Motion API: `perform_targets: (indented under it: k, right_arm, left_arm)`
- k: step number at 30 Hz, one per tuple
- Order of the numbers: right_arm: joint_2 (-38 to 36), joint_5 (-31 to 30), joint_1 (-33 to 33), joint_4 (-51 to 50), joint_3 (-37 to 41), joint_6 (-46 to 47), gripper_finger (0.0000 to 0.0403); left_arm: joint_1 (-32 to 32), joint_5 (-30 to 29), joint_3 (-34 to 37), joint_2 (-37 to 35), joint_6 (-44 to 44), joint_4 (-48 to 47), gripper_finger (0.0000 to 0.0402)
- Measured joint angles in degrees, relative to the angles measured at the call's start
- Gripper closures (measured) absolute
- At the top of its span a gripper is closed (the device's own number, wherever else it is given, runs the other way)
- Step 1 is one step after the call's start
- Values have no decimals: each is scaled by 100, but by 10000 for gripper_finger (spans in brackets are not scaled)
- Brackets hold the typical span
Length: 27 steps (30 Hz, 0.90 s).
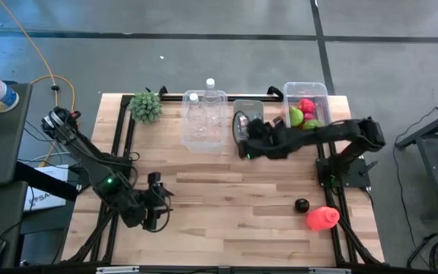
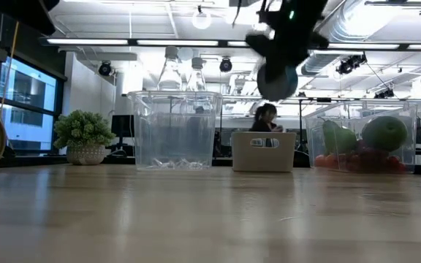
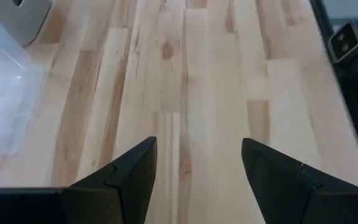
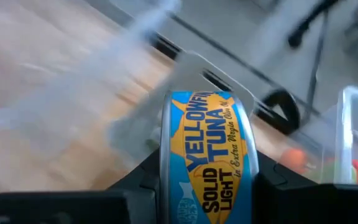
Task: Pick & Place Food Item
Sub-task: Put the yellow tuna can into the gray bin
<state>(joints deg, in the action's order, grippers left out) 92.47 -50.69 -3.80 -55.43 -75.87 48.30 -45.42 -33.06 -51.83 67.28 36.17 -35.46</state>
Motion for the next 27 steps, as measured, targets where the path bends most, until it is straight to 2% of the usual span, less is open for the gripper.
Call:
perform_targets:
  k: [5,8,14,18,23,27]
  right_arm:
    - [95,547,633,465,295,-242,288]
    - [85,896,805,1033,522,-888,288]
    - [87,2298,1239,1628,576,-2758,288]
    - [87,2898,1567,1780,576,-3743,288]
    - [87,3663,1982,1593,611,-4661,288]
    - [87,4287,2158,1897,762,-5017,288]
  left_arm:
    - [107,-2,0,11,-338,6,174]
    - [183,-6,0,13,-494,1,174]
    - [334,-2,0,11,-538,10,174]
    - [496,-4,0,11,-641,136,174]
    - [676,-2,-2,11,-667,188,174]
    - [854,3,-2,11,-777,201,174]
